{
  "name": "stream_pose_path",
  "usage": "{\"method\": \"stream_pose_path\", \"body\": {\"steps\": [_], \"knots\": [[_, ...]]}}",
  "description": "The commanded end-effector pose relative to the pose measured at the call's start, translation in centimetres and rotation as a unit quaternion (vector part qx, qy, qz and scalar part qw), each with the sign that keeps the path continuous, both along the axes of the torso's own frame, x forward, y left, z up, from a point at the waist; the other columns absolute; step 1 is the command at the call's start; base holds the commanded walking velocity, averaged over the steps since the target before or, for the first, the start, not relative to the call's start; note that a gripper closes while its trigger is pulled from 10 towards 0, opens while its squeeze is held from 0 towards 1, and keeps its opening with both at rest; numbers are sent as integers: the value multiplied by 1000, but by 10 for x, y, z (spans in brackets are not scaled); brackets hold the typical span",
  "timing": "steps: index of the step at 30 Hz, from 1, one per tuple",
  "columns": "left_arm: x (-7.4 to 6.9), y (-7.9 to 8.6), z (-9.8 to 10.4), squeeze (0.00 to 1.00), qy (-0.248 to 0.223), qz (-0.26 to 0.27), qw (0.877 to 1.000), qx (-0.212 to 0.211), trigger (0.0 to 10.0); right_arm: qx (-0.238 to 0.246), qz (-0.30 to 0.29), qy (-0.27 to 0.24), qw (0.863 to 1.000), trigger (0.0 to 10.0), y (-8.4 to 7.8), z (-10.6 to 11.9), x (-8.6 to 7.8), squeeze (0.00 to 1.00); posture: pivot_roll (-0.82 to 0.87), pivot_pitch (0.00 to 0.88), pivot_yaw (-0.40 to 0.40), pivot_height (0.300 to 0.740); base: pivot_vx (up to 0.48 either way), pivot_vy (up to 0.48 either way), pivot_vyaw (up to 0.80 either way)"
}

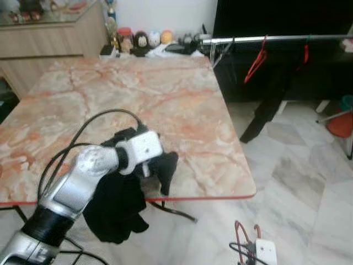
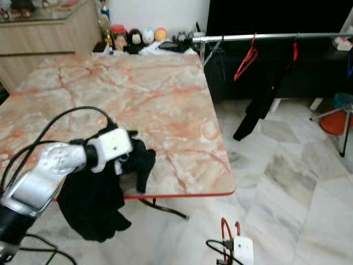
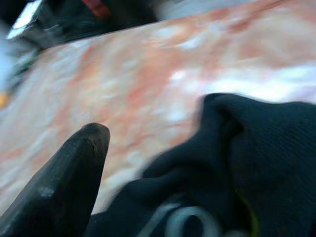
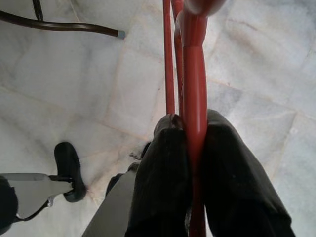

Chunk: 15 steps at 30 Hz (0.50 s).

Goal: Hang hanger

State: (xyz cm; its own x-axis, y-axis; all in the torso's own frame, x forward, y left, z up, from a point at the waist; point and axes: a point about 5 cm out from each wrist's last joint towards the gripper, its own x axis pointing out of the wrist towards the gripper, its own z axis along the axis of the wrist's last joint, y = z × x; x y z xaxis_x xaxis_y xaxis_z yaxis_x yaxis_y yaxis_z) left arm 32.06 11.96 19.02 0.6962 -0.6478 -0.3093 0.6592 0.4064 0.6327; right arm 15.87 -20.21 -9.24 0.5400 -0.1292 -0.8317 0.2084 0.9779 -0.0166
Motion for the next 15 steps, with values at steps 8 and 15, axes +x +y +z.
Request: {"method": "stream_pose_path", "body": {"steps": [8, 15], "knots": [[24, 51, -30, 0, 53, 248, 967, -4, 10000, 2, -8, 0, 1000, 10000, 1, 0, -1, 0, 133, 0, 8, 740, 0, 0, 0], [-19, 29, -53, 0, 159, 69, 985, 9, 10000, 2, -5, 1, 1000, 10000, 1, 0, 0, 0, 135, 0, 6, 740, 0, 0, 0]]}}
